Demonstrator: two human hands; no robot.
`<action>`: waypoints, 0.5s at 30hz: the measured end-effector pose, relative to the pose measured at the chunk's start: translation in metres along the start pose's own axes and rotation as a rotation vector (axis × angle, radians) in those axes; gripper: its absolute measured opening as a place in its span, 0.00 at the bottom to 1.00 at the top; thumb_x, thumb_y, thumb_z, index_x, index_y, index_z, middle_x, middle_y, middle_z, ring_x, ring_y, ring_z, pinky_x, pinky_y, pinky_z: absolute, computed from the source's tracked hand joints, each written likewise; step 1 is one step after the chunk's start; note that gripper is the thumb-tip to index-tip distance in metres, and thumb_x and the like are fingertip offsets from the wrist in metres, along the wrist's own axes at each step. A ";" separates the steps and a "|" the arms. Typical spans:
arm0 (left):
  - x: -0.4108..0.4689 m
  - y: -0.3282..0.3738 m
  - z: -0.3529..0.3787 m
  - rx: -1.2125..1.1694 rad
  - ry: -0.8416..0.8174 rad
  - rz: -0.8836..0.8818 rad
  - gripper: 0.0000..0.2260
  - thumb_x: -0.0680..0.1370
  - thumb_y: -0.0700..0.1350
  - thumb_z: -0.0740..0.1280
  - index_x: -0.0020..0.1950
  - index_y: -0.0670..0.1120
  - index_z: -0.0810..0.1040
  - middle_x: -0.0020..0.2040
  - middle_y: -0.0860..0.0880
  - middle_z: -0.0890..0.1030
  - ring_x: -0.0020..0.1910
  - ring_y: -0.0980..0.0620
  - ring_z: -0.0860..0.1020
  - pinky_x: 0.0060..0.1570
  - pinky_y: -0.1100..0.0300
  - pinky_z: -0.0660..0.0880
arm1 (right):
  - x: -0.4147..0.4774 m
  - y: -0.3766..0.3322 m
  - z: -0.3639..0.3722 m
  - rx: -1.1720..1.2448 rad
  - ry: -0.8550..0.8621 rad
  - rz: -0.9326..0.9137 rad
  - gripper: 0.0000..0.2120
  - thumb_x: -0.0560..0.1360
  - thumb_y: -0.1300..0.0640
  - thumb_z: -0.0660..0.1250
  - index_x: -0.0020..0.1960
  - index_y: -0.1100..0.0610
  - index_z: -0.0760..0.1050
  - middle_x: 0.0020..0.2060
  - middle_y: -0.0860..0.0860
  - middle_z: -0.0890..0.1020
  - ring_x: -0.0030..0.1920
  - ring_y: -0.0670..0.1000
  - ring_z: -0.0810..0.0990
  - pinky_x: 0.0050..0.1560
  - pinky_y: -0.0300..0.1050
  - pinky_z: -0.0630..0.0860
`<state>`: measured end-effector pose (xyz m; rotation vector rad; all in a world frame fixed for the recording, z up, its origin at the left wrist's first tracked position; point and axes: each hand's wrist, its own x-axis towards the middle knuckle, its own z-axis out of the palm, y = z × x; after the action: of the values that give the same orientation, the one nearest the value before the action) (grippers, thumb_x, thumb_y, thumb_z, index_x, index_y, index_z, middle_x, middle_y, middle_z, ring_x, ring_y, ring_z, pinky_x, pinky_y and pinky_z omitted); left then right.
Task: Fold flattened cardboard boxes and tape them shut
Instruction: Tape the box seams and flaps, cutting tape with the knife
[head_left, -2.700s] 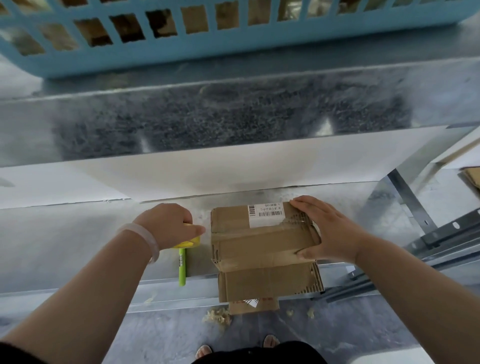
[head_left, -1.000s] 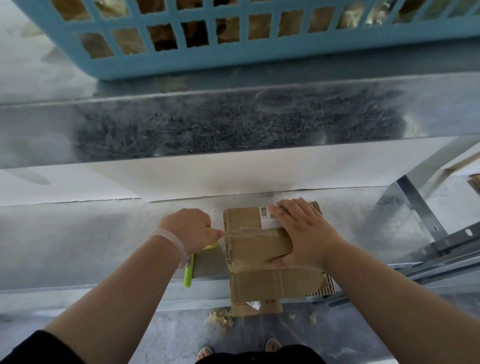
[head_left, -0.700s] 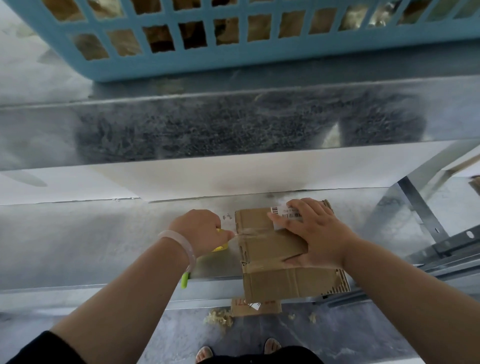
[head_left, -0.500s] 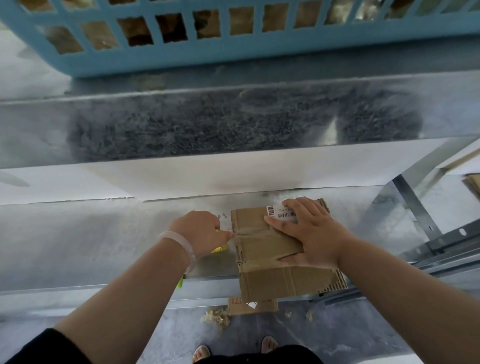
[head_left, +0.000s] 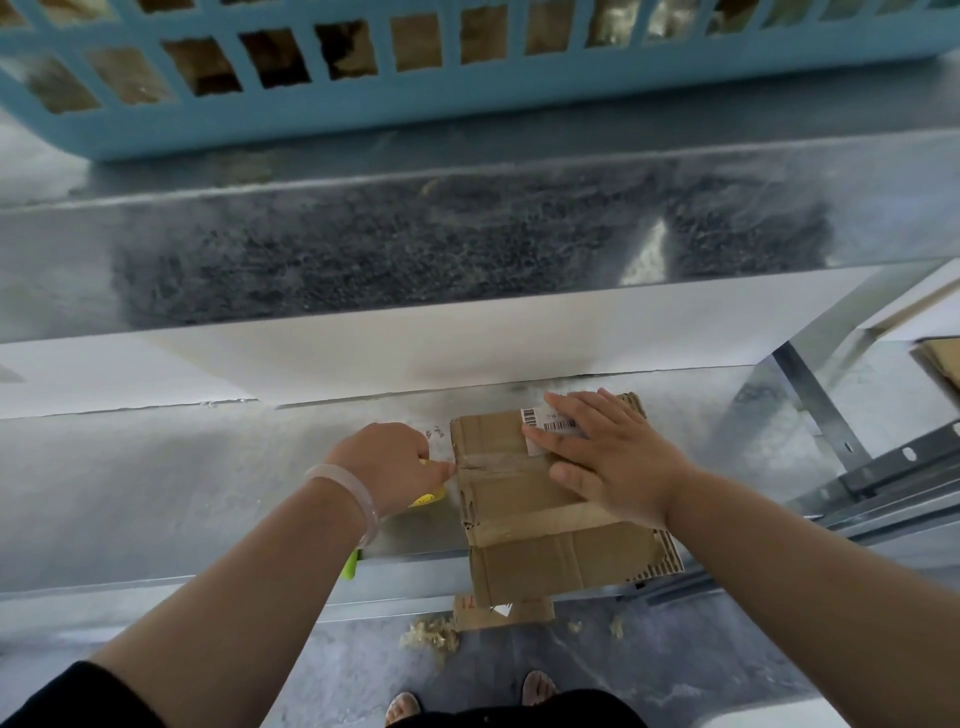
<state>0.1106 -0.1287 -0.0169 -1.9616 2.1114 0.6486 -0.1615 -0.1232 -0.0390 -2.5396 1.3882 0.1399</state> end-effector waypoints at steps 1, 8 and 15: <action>0.000 0.000 0.000 -0.005 0.001 -0.004 0.17 0.77 0.63 0.60 0.44 0.51 0.79 0.41 0.55 0.75 0.47 0.51 0.74 0.45 0.58 0.69 | 0.002 0.000 -0.002 0.088 0.049 0.055 0.27 0.78 0.33 0.40 0.76 0.34 0.53 0.79 0.44 0.53 0.78 0.48 0.47 0.73 0.43 0.36; 0.000 0.001 0.001 0.002 0.006 0.008 0.18 0.77 0.62 0.59 0.43 0.50 0.78 0.40 0.54 0.74 0.46 0.51 0.74 0.44 0.58 0.68 | 0.015 -0.004 -0.004 0.231 0.155 0.197 0.23 0.79 0.42 0.61 0.73 0.35 0.64 0.70 0.39 0.68 0.72 0.46 0.60 0.74 0.45 0.50; 0.000 0.000 0.001 -0.006 0.017 0.007 0.18 0.77 0.63 0.59 0.42 0.51 0.77 0.38 0.56 0.74 0.44 0.52 0.74 0.43 0.58 0.68 | 0.018 -0.005 -0.003 0.203 0.152 0.231 0.26 0.77 0.39 0.62 0.74 0.36 0.62 0.68 0.39 0.70 0.70 0.47 0.63 0.72 0.44 0.51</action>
<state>0.1104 -0.1284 -0.0181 -1.9705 2.1303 0.6423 -0.1476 -0.1361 -0.0389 -2.2605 1.6588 -0.1498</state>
